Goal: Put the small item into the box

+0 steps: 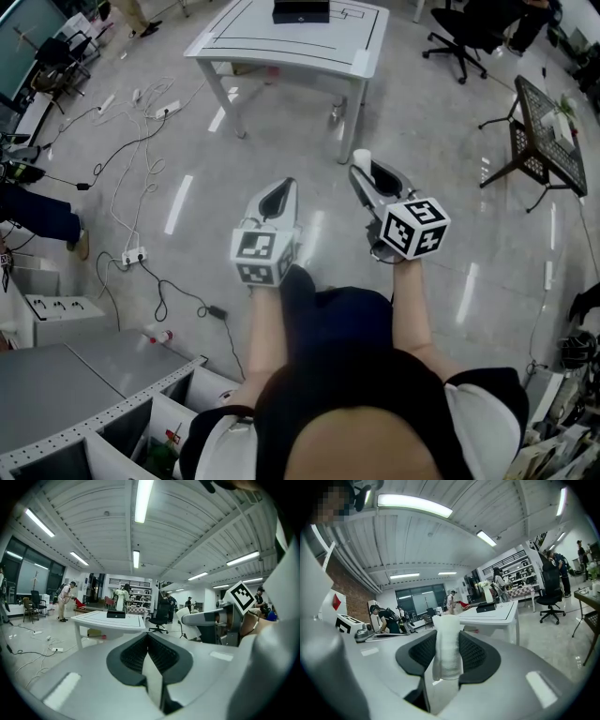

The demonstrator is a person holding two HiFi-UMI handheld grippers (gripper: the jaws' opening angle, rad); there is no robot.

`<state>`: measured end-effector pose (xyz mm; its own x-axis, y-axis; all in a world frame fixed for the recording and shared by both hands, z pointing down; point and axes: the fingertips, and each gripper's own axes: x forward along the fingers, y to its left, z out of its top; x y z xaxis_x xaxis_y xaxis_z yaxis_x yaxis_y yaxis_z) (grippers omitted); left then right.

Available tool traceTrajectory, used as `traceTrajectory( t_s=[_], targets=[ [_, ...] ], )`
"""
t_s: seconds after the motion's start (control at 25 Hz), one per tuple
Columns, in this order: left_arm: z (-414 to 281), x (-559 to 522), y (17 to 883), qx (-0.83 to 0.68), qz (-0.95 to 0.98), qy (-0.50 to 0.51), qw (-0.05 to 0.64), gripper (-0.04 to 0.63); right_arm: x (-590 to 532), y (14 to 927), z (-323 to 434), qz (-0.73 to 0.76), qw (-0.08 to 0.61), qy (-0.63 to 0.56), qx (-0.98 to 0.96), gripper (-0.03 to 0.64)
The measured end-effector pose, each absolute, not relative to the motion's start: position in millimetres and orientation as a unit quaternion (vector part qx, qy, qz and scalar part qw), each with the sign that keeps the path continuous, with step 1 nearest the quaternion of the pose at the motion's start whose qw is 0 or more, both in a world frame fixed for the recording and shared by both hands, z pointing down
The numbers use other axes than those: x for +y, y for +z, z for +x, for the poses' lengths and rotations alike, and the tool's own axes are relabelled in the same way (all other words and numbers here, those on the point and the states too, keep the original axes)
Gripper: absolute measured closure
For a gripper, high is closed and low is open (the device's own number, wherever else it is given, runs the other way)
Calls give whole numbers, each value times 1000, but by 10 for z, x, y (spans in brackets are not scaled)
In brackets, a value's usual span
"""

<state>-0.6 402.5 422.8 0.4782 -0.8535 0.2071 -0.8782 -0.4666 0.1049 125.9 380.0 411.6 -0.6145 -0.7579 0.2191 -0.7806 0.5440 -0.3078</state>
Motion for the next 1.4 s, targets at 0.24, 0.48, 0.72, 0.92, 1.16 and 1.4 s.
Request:
traceTrajectory(
  t_s=[0.24, 0.48, 0.72, 0.92, 1.16, 1.4],
  targets=[
    [21, 4063, 4201, -511, 851, 59, 100, 588, 3828, 4078, 1256, 429, 26, 191, -882, 476],
    [7, 3980, 4171, -509, 853, 60, 95, 588, 3773, 4061, 1246, 432, 23, 190, -882, 476],
    [-46, 3770, 4172, -514, 850, 54, 99, 588, 3614, 4036, 1277, 440, 24, 186, -878, 476],
    [-69, 3569, 4163, -515, 850, 50, 101, 588, 3438, 4043, 1281, 446, 26, 186, -875, 474],
    [-122, 3323, 4103, -515, 850, 48, 96, 588, 3216, 3968, 1270, 452, 23, 178, -874, 476],
    [-175, 3104, 4074, -518, 849, 50, 96, 588, 3026, 3970, 1283, 457, 22, 178, -871, 476]
  ],
)
